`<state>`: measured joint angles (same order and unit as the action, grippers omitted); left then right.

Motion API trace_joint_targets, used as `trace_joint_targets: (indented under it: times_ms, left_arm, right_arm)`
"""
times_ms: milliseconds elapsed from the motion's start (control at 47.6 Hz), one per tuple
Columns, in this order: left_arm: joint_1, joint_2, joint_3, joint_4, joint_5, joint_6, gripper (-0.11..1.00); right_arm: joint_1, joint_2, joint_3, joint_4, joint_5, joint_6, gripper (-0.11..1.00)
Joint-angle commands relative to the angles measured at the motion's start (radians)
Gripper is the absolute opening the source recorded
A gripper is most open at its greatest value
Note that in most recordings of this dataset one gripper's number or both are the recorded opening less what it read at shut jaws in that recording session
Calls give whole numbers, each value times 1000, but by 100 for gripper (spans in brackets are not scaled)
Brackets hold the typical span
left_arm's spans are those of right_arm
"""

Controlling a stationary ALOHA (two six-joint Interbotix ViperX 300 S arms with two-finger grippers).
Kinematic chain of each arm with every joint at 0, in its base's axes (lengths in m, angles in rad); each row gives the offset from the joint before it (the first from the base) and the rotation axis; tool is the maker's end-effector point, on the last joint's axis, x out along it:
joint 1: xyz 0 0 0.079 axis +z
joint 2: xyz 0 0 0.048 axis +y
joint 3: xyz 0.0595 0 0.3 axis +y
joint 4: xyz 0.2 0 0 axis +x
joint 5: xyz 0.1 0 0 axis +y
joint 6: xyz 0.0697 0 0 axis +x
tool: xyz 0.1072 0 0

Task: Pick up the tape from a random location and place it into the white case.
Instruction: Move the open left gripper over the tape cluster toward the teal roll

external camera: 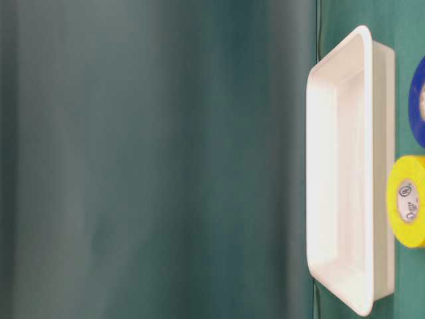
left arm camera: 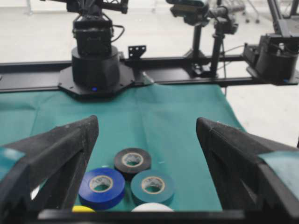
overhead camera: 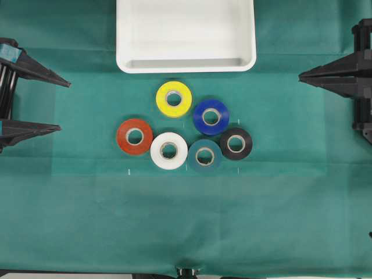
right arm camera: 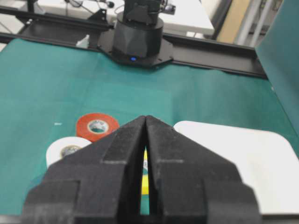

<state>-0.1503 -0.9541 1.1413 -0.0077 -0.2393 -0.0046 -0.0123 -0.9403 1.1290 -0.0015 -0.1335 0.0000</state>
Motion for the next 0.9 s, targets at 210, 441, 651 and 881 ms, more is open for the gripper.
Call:
trace_joint_targets:
  times_ms: [210, 441, 651, 881]
  left_arm:
    - [11, 161, -89, -2, -66, 11, 98]
    - [15, 377, -252, -2, -83, 25, 98]
    - [20, 554, -400, -2, -81, 25, 98]
    - [23, 698, -565, -2, -44, 26, 98]
  right_arm:
    - [-2, 5, -29, -6, -3, -3, 3]
    - [-2, 6, -29, -6, 3, -3, 2]
    - [-2, 6, -28, -6, 9, -5, 2]
    - [-2, 6, -28, -6, 11, -6, 2]
